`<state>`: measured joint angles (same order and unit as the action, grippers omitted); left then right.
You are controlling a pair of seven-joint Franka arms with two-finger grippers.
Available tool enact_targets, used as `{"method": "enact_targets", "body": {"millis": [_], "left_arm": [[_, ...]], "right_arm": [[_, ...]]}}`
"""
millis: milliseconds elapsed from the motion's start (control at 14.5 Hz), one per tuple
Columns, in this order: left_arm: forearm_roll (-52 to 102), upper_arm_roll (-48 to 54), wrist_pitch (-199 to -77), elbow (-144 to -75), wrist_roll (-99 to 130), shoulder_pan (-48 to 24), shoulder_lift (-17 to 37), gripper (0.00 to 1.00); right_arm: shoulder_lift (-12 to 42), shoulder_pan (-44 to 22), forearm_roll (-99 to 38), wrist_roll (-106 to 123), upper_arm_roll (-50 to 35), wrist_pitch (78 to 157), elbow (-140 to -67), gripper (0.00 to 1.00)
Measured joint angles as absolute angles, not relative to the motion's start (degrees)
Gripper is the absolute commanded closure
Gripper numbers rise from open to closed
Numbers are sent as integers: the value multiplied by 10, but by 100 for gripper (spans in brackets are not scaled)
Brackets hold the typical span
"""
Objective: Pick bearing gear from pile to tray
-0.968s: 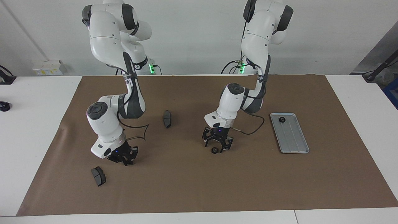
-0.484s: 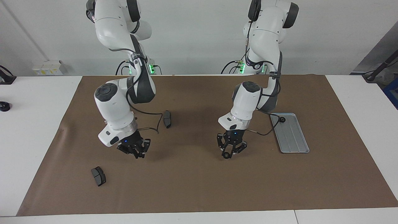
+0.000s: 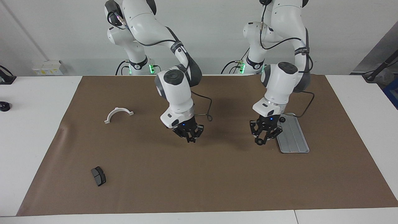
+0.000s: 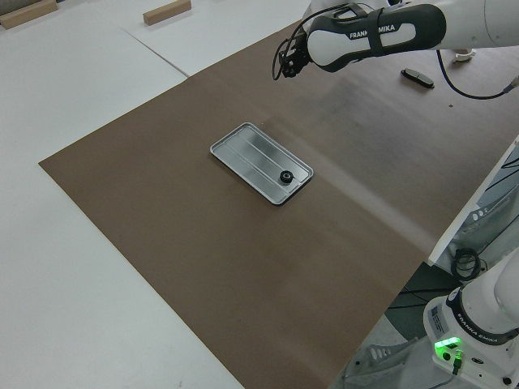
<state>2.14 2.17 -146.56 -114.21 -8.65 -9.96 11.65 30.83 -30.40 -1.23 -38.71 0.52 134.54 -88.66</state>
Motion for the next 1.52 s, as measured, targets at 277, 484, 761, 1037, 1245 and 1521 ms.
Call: {"method": "enact_targets", "body": {"millis": [277,484,761,1037,1245,1521], "left_arm": [[21,21,-1425,-1156,-147,3,108,100],[21,22,-1421,-1181,-148,37,104,100],[21,22,-1465,-1224,-148,66,111,97],[21,25,-1491,-1232,-148,78,132,83],[21,34,-1492,-1232,-148,67,132,15],[21,35,-1516,-1230,-147,47,132,0]], "right_arm": [[368,-352,13,-460,6,1421,-874,100],[383,-353,17,-462,9,1458,-868,42],[383,-344,26,-462,14,1474,-868,0],[378,-337,43,-462,37,1470,-861,0],[338,-288,46,-442,47,1401,-857,0],[244,-201,45,-313,46,1326,-929,0]]}}
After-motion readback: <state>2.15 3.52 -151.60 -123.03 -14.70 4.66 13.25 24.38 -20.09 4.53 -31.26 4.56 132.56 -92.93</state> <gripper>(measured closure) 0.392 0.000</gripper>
